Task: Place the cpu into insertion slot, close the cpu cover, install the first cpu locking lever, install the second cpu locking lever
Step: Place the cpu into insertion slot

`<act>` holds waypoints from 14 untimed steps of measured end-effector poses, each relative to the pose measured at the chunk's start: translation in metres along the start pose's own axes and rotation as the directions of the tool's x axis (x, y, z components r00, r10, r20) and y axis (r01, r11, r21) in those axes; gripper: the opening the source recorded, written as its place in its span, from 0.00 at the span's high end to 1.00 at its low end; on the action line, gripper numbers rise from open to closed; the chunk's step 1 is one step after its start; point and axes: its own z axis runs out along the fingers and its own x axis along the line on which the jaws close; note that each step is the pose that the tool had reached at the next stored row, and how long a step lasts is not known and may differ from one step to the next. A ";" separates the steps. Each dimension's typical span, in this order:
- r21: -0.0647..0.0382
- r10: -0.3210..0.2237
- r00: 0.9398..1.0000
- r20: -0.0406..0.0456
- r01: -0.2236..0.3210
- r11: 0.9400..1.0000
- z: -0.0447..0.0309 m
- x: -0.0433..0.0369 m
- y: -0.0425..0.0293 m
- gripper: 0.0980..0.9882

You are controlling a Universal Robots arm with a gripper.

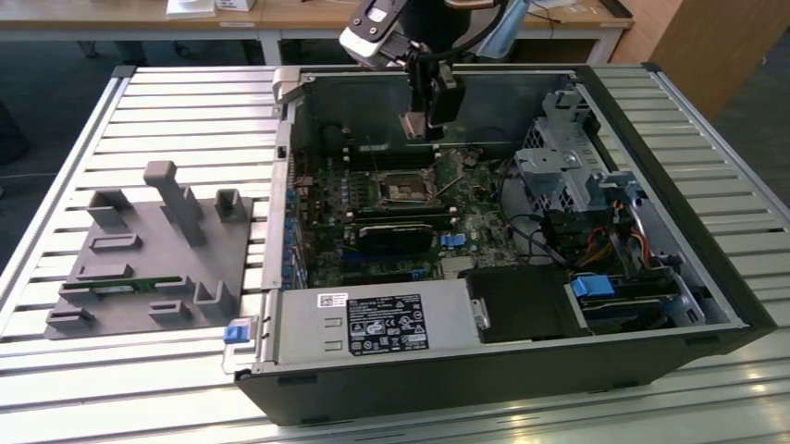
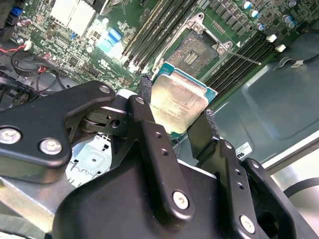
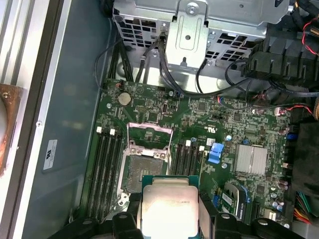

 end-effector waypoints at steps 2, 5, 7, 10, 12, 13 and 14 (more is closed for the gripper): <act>0.001 0.000 1.000 0.000 0.000 1.000 0.0009 0.0000 0.0000 0.50; 0.003 0.000 1.000 0.000 0.000 1.000 0.0029 0.0001 -0.0002 0.50; 0.004 0.000 1.000 0.000 0.000 1.000 0.0041 0.0001 -0.0003 0.50; 0.005 0.000 1.000 -0.001 0.000 1.000 0.0059 0.0001 -0.0005 0.50; 0.006 0.000 1.000 -0.001 0.000 1.000 0.0071 0.0001 -0.0005 0.50; 0.006 0.000 1.000 -0.001 0.000 1.000 0.0076 0.0000 -0.0006 0.50; 0.007 0.000 1.000 -0.001 0.000 1.000 0.0081 0.0000 -0.0006 0.50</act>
